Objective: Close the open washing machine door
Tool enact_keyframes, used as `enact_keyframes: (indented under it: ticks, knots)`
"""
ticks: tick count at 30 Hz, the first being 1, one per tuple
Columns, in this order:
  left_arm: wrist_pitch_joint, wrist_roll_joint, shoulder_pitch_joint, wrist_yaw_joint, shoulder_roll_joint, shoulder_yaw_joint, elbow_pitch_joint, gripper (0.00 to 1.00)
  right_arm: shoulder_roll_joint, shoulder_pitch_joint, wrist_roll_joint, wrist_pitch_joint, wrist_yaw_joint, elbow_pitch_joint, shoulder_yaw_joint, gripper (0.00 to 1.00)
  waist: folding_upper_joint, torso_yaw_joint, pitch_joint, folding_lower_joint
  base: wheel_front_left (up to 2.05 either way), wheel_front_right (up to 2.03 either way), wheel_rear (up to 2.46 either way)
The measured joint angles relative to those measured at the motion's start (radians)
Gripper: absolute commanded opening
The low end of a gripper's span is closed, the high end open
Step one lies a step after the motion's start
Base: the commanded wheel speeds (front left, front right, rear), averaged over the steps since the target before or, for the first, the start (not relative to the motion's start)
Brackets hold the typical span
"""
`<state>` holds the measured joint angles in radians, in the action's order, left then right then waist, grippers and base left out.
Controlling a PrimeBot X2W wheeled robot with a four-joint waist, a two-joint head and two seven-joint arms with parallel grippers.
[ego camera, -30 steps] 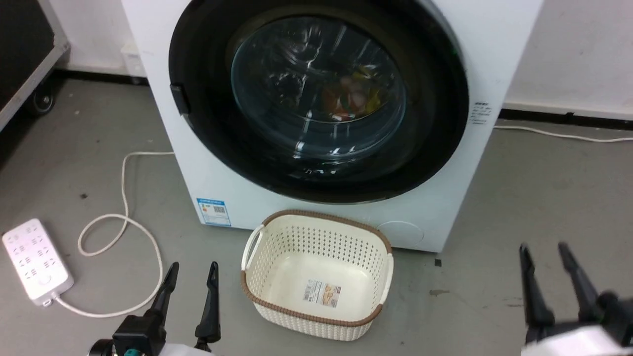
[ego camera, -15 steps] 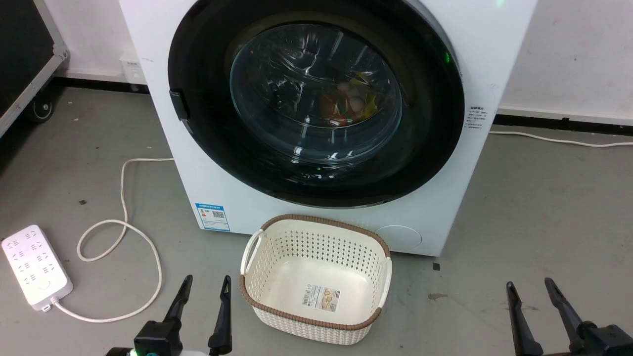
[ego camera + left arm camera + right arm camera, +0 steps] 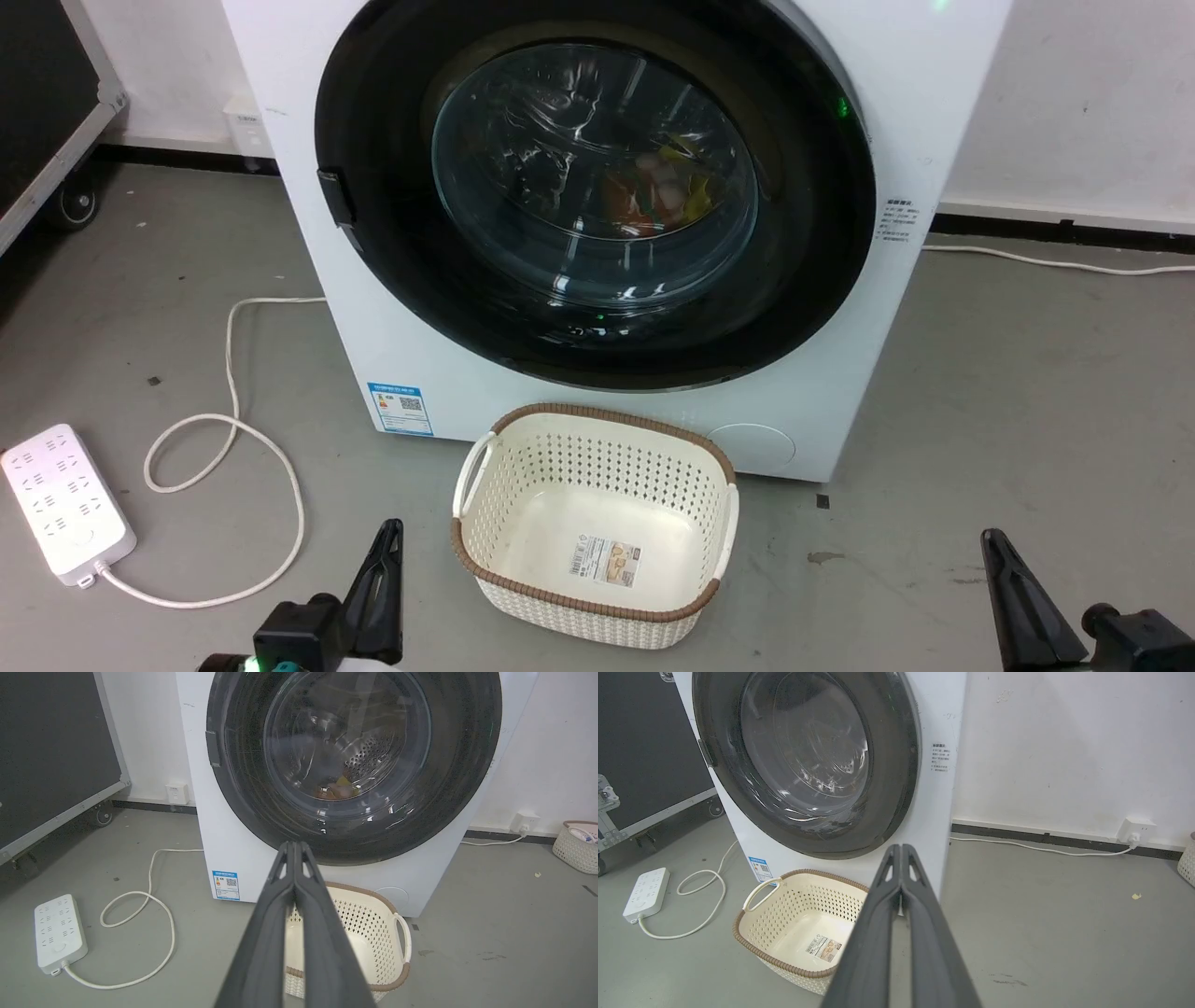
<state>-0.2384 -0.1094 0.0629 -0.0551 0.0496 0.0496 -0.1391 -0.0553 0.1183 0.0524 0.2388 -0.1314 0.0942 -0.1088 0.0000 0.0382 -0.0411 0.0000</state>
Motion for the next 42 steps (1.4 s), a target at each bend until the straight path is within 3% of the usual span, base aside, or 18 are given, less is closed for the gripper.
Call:
enact_keyframes:
  ticks: [42]
  knots:
    - [0.083,0.037,-0.008,0.018,0.0,-0.017,0.048,0.0,0.0,-0.033,-0.017,-0.081,0.0,-0.03,0.038,0.0,0.0,-0.014,0.015,0.0,0.0,0.0,0.0]
